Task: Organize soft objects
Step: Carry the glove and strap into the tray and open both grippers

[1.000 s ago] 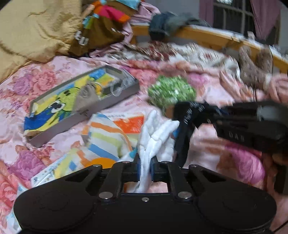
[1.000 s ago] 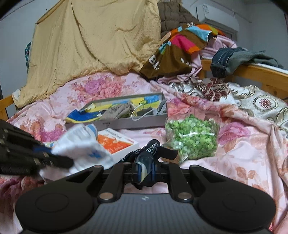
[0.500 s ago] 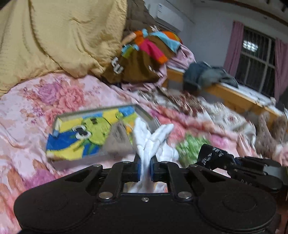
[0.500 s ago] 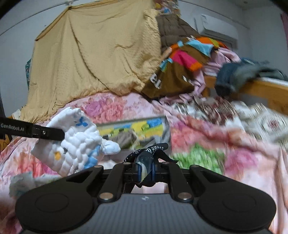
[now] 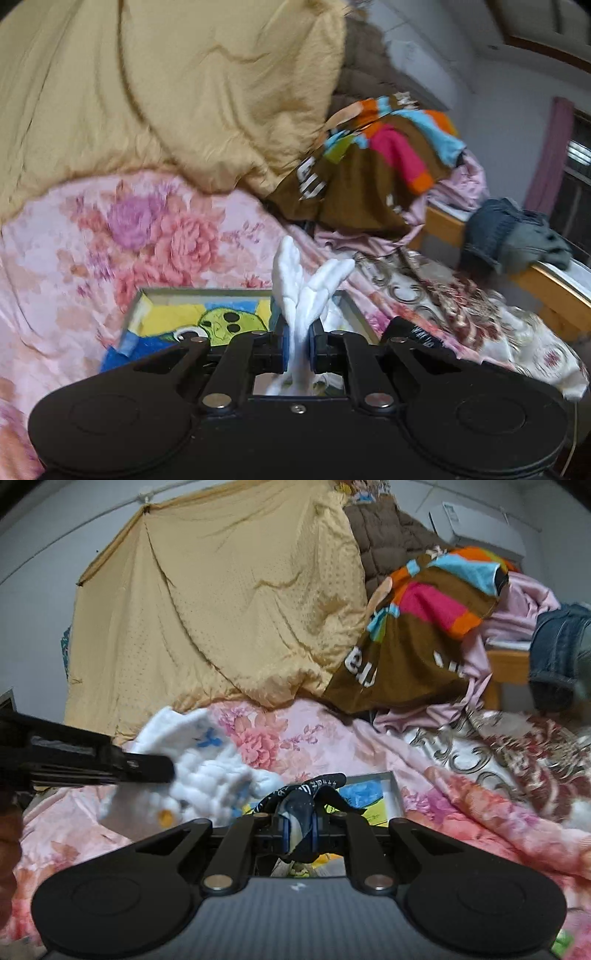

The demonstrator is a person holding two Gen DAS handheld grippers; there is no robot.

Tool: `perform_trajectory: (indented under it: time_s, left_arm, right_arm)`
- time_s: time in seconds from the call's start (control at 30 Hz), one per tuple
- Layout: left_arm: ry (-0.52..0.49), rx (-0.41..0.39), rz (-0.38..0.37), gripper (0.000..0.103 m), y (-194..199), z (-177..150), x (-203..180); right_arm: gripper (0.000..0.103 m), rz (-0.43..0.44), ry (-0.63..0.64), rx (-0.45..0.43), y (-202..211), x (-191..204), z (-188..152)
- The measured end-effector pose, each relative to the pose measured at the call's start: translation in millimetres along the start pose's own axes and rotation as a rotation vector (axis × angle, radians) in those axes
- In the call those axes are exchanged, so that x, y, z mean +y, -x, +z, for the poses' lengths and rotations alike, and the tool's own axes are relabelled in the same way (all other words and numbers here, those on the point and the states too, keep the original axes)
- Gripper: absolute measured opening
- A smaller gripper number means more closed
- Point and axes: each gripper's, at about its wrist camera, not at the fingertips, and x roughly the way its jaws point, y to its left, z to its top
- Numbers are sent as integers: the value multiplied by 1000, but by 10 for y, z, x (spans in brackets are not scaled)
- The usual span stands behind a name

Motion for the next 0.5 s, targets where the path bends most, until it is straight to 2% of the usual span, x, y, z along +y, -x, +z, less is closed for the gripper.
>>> perform_trajectory:
  time_s: [0.2, 0.43, 0.5]
  left_arm:
    - [32, 83, 43, 11, -595, -101, -26]
    - [45, 168, 106, 11, -945, -287, 22]
    - [35, 182, 127, 11, -1023, -331, 24]
  right_arm:
    - [13, 5, -15, 62, -262, -132, -101]
    - [13, -53, -5, 142, -385, -251, -281]
    - [16, -62, -9, 159, -398, -274, -315]
